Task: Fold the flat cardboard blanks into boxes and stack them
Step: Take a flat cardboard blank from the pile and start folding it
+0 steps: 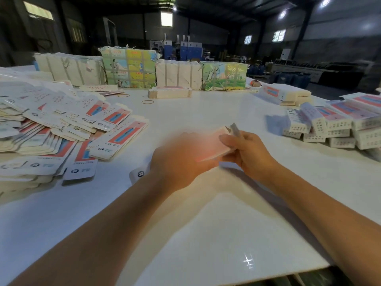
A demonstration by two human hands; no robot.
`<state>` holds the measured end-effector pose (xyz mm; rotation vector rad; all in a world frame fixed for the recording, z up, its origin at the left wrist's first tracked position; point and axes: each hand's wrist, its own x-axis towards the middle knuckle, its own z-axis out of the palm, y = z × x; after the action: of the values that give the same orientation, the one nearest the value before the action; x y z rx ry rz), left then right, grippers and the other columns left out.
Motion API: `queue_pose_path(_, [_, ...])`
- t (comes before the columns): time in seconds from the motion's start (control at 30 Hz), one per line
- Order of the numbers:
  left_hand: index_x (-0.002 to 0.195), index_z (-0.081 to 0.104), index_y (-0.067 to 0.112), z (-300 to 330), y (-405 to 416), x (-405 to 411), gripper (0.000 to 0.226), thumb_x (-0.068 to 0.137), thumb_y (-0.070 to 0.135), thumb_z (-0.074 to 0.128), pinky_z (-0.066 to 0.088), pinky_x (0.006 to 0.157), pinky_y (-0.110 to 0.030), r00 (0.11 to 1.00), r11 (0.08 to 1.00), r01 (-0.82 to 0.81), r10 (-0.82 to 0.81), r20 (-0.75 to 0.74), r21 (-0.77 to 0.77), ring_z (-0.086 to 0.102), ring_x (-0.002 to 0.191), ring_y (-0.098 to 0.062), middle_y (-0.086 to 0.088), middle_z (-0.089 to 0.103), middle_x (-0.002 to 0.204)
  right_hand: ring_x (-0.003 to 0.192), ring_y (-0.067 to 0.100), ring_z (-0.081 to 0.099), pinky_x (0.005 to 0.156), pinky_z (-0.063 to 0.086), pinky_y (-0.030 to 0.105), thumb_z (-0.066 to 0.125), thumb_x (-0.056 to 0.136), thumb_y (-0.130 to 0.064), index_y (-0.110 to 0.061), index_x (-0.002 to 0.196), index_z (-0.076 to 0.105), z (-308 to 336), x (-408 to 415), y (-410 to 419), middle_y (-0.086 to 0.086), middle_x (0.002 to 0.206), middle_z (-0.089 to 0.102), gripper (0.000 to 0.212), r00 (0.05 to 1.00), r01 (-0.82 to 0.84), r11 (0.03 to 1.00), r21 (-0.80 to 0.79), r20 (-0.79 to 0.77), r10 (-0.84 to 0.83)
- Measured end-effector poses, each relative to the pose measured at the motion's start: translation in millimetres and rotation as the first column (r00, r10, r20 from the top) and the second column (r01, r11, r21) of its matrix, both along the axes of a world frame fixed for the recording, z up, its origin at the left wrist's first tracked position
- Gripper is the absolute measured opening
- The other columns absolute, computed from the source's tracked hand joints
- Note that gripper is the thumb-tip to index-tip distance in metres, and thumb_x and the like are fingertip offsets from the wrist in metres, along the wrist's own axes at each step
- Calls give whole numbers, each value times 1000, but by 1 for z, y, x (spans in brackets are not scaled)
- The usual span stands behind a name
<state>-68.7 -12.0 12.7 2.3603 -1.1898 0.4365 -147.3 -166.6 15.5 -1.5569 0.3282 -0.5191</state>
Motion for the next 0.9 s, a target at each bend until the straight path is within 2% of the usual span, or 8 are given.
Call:
queue_pose_path(0.07, [124,40,24,-2,-1,0,63,80,68,50,48,75,-28,999,1000,-21,21,36,16,55,98,-14,4,53,115,76,29,67,66,57,29,43,100,-20,-2,106,57,-8,0,6,15,91,66,24,989,118,834,-539,-10,-146])
queue_pose_path(0.13, [125,38,23,-3,-3,-1,63,81,66,49,47,75,-27,996,999,-44,42,84,24,55,99,-14,3,52,115,70,11,59,56,43,8,36,101,-29,-12,104,53,-12,-2,10,-2,85,60,24,978,150,609,-779,29,-204])
queue_pose_path(0.2, [126,37,23,-4,-4,-1,63,81,66,48,47,76,-28,991,998,-58,54,119,27,54,101,-15,3,52,116,65,3,55,55,41,5,35,101,-32,-16,93,51,-13,-2,11,-9,77,56,23,985,145,637,-757,53,-162])
queue_pose_path(0.3, [126,37,23,-4,-2,1,65,80,68,47,47,77,-28,993,998,-54,52,107,18,54,103,-15,3,52,119,74,18,67,64,57,25,38,102,-23,-11,85,64,-8,2,9,1,78,70,34,991,107,959,-264,108,-81])
queue_pose_path(0.43, [124,38,26,-5,-1,3,64,79,70,46,44,71,-26,991,999,-39,40,128,-8,54,101,-13,5,52,118,73,23,71,70,57,36,36,98,-8,-9,78,69,-2,4,3,9,74,73,38,989,80,996,48,121,-85])
queue_pose_path(0.67, [127,37,26,-6,-5,4,66,79,70,46,39,68,-24,985,999,-45,46,165,-7,53,102,-13,5,52,118,87,23,70,74,60,38,34,100,-9,-27,87,68,-6,1,2,4,89,73,41,981,153,967,-202,152,-123])
queue_pose_path(0.8, [129,35,24,-6,-6,4,68,79,71,44,43,72,-26,979,999,-52,53,196,-8,53,102,-15,4,51,119,88,30,66,79,57,45,31,97,-3,-6,90,63,-7,-2,8,14,89,68,33,974,207,906,-370,165,-156])
queue_pose_path(0.9, [128,36,22,-6,-6,0,67,81,69,44,46,74,-27,965,998,-64,69,252,-27,54,100,-15,2,52,116,80,25,63,75,54,42,34,98,-8,-7,97,60,-8,-6,12,7,83,66,26,968,244,774,-584,189,-163])
